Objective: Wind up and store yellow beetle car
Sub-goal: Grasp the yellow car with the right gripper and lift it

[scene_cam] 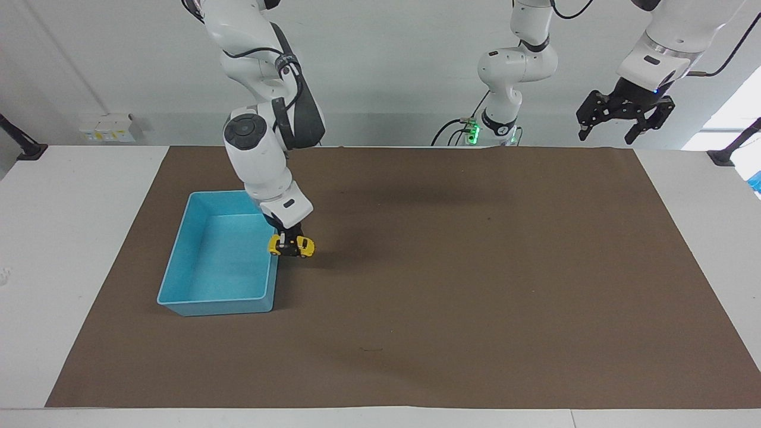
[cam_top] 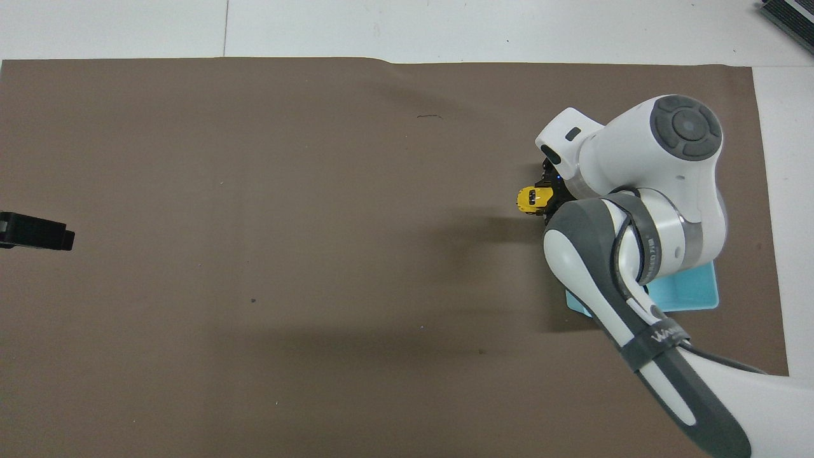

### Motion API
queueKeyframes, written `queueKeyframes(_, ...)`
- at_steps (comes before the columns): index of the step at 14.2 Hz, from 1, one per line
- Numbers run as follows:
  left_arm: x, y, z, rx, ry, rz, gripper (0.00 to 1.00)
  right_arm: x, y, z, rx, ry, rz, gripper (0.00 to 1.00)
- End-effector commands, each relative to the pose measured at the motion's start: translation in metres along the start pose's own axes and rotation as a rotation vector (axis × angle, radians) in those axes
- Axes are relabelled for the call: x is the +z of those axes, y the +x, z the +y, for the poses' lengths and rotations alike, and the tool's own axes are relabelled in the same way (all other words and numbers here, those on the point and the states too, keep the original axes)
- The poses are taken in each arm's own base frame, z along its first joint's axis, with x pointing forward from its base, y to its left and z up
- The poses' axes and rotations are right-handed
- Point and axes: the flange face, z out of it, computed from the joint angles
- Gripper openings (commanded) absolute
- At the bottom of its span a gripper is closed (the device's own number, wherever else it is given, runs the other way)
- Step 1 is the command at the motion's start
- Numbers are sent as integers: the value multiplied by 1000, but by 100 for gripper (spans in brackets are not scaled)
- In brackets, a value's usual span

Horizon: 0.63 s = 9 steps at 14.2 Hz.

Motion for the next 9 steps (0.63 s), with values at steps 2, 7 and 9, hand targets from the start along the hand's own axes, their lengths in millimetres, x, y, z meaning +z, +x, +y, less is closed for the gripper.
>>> queueKeyframes(2, 0, -3, -2, -6, 12, 8, 100, -15, -26, -3, -36, 27, -4, 7)
queueKeyframes(7, -1, -4, -1, -6, 13, 10, 100, -18, -77, -1, -40, 57, 10, 7)
queueKeyframes(9, 0, -3, -2, -6, 12, 8, 100, -17, -90, -2, -43, 70, 20, 7)
